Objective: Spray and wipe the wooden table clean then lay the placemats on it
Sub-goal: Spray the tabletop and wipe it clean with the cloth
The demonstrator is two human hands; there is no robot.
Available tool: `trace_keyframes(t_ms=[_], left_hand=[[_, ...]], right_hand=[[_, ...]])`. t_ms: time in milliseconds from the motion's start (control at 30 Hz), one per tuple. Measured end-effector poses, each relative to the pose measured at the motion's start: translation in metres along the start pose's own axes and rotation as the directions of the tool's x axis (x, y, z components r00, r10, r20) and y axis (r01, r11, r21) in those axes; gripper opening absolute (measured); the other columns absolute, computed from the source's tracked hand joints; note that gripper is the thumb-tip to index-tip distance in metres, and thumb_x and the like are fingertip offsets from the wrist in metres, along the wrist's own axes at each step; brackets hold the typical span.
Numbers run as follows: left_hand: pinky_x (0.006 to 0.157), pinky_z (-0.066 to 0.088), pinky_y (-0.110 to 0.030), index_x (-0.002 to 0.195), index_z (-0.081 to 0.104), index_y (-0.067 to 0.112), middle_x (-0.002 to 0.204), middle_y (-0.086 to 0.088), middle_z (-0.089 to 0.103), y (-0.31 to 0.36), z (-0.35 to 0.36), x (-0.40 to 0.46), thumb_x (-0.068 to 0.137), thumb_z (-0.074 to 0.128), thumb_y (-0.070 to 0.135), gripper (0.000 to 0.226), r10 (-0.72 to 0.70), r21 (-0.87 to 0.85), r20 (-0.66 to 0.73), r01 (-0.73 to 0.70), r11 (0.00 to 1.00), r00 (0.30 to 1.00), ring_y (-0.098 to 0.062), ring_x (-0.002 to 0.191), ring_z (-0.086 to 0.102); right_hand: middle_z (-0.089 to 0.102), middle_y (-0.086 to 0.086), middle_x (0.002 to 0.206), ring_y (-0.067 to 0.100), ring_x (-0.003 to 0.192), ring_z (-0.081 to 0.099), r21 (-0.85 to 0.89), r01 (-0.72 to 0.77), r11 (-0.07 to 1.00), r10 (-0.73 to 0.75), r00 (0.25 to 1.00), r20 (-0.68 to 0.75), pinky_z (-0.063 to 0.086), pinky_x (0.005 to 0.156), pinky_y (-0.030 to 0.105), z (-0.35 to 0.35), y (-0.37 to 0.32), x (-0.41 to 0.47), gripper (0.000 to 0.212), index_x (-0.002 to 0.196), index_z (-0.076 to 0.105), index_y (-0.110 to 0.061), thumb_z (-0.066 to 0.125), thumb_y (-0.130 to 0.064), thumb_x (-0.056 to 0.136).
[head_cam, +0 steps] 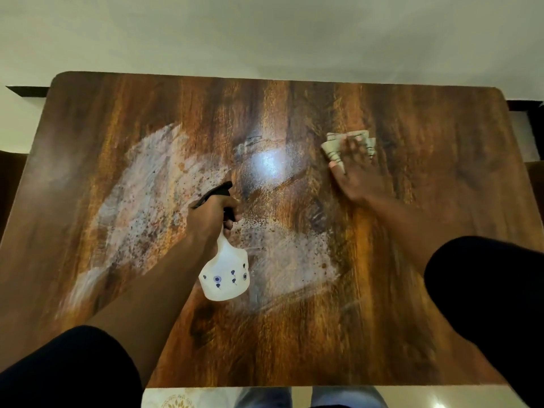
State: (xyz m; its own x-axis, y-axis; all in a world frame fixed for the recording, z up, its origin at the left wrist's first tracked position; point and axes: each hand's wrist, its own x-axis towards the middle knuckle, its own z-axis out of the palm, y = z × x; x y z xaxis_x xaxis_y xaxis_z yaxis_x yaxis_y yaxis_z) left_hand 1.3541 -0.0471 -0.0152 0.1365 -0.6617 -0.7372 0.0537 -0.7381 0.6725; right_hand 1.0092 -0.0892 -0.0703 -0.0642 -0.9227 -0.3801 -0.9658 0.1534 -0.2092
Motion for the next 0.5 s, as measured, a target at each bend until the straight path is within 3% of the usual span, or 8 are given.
trace_keyframes(t_ms=[67, 133, 267, 300, 400, 433, 500], left_hand=[[0.040, 0.037, -0.023, 0.125, 0.072, -0.001, 0.076, -0.015, 0.064, -0.003, -0.003, 0.003, 0.088, 0.069, 0.012, 0.039, 0.013, -0.001, -0.018, -0.013, 1.000, 1.000, -0.014, 0.046, 0.044], [0.040, 0.037, -0.023, 0.130, 0.069, 0.000, 0.075, -0.015, 0.064, -0.007, -0.004, 0.003, 0.089, 0.069, 0.012, 0.042, 0.019, -0.002, -0.023, -0.019, 1.000, 1.000, -0.014, 0.046, 0.044], [0.040, 0.037, -0.026, 0.083, 0.076, 0.005, 0.080, -0.017, 0.064, -0.009, -0.001, -0.005, 0.087, 0.071, 0.013, 0.010, -0.009, 0.015, -0.023, 0.010, 1.000, 1.000, -0.015, 0.047, 0.044], [0.040, 0.037, -0.026, 0.083, 0.076, 0.006, 0.081, -0.018, 0.063, -0.009, -0.001, -0.006, 0.087, 0.071, 0.012, 0.009, -0.013, 0.006, -0.014, 0.013, 1.000, 1.000, -0.015, 0.047, 0.044], [0.041, 0.037, -0.026, 0.124, 0.071, -0.002, 0.079, -0.017, 0.063, -0.010, -0.003, -0.008, 0.087, 0.070, 0.013, 0.040, -0.004, -0.029, 0.009, 0.004, 1.000, 1.000, -0.015, 0.049, 0.043], [0.041, 0.037, -0.027, 0.125, 0.070, -0.003, 0.077, -0.016, 0.064, -0.010, -0.003, -0.009, 0.088, 0.070, 0.013, 0.041, 0.001, -0.036, 0.010, 0.000, 0.999, 1.000, -0.016, 0.049, 0.043], [0.042, 0.037, -0.027, 0.097, 0.078, 0.004, 0.073, -0.014, 0.065, -0.008, -0.007, -0.012, 0.088, 0.070, 0.012, 0.015, 0.013, -0.032, -0.019, -0.013, 0.999, 1.000, -0.017, 0.050, 0.044]], right_hand=[[-0.017, 0.006, 0.174, 0.025, 0.160, -0.016, 0.070, -0.160, 0.985, 0.160, 0.987, -0.006, -0.006, 0.128, 0.052, -0.015, 0.030, 0.007, 0.075, 0.166, -0.011, -0.018, 0.012, -0.060, 0.109], [-0.018, 0.007, 0.174, 0.026, 0.160, -0.018, 0.130, -0.317, 0.939, 0.321, 0.947, -0.006, -0.008, 0.128, 0.053, -0.024, 0.051, 0.014, 0.075, 0.166, -0.010, -0.014, 0.014, -0.057, 0.110], [-0.018, 0.009, 0.174, 0.027, 0.160, -0.018, 0.201, -0.432, 0.879, 0.444, 0.896, -0.012, -0.008, 0.127, 0.058, -0.027, 0.045, 0.024, 0.076, 0.166, -0.009, -0.011, 0.016, -0.056, 0.110], [-0.017, 0.009, 0.174, 0.028, 0.160, -0.017, 0.195, -0.422, 0.885, 0.432, 0.902, -0.008, -0.008, 0.127, 0.058, -0.024, 0.035, 0.025, 0.076, 0.166, -0.008, -0.011, 0.015, -0.056, 0.109], [-0.017, 0.010, 0.173, 0.029, 0.160, -0.015, 0.117, -0.276, 0.954, 0.280, 0.960, -0.023, -0.004, 0.128, 0.059, -0.007, -0.013, 0.023, 0.076, 0.166, -0.011, -0.013, 0.012, -0.058, 0.109], [-0.018, 0.010, 0.173, 0.030, 0.160, -0.016, 0.095, -0.206, 0.974, 0.211, 0.977, -0.035, -0.006, 0.127, 0.060, 0.000, -0.033, 0.022, 0.076, 0.165, -0.013, -0.014, 0.011, -0.059, 0.108], [-0.019, 0.010, 0.172, 0.031, 0.159, -0.017, 0.057, -0.079, 0.995, 0.082, 0.995, -0.056, -0.012, 0.124, 0.060, 0.015, -0.077, 0.022, 0.076, 0.164, -0.017, -0.017, 0.010, -0.061, 0.108]])
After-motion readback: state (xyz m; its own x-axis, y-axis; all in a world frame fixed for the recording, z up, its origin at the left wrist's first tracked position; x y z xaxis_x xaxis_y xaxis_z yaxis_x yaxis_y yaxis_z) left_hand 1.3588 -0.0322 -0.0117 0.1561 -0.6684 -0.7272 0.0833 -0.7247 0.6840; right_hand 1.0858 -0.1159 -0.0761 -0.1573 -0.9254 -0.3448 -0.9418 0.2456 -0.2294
